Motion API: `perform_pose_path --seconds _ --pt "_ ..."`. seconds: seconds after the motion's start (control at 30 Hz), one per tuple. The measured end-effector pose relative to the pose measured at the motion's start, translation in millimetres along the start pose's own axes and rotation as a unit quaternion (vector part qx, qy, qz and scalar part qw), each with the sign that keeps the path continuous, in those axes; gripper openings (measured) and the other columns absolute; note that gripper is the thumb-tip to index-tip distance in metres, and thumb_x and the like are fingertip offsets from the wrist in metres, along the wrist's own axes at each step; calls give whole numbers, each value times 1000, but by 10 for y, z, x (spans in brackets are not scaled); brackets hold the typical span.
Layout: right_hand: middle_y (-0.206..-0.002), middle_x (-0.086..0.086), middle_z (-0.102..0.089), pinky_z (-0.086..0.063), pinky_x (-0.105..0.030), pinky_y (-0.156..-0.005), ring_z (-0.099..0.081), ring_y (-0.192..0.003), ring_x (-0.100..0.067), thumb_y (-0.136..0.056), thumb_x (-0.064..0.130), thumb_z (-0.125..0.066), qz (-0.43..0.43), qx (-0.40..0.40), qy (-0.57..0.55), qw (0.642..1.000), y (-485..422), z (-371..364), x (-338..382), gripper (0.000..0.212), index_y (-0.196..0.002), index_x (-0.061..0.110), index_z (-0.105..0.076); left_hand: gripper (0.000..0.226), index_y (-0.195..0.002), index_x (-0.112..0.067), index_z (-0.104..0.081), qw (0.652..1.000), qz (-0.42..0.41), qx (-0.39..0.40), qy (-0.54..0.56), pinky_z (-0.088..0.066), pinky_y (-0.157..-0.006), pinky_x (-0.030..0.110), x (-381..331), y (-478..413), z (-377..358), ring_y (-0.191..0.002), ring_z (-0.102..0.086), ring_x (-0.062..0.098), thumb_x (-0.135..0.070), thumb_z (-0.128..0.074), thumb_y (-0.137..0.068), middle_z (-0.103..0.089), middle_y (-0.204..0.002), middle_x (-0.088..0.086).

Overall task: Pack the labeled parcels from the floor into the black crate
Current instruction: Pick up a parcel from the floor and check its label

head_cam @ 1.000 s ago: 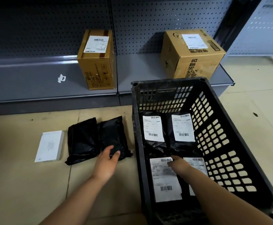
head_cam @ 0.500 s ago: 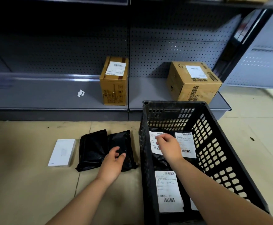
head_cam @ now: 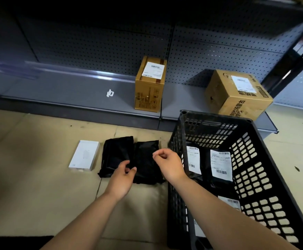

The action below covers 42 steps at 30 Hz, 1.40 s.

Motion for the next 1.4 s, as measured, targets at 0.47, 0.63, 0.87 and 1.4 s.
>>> perform_pose_path --seconds 0.47,0.63,0.87,1.4 --pt "-148 -3 -54 -52 -34 -102 -60 -127 -26 -91 35 -75 -181 164 142 959 -651 -778 -912 72 -156 24 -45 61 -156 -23 -38 985 159 50 -43 -44 -96 32 1399 -352 -103 -129 -57 32 -41 -57 -102 -50 -152 16" --pt "-156 -7 -46 -54 -35 -100 -57 -129 -31 -85 37 -76 -200 150 193 949 -835 -955 -1244 90 -163 31 -31 59 -154 -23 -41 976 200 61 -58 -51 -98 36 1776 -432 -15 -116 -62 31 -40 -59 -100 -58 -139 13" --pt "-167 -13 -23 -44 -36 -111 -36 -148 -37 -94 31 -69 -245 112 210 940 -1100 -956 -1615 86 -165 40 -22 63 -157 -27 -36 974 193 89 -74 -49 -106 40 1860 -736 -52 -129 -56 34 -46 -56 -100 -50 -151 14" --pt "-137 -19 -65 -59 -49 -100 -68 -118 -39 -69 30 -92 -340 -4 140 930 -1174 -1073 -2721 95 -148 2 -47 58 -156 -26 -36 973 193 109 -65 -42 -103 31 1733 -830 -220 -133 -55 31 -42 -53 -103 -53 -153 9"
Point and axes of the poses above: each hand's wrist, its own y-axis away from the middle knuckle, its own z-axis out of the back of the hand, x = y × z, the point moved 4 cm from there along -y, towards the middle knuckle
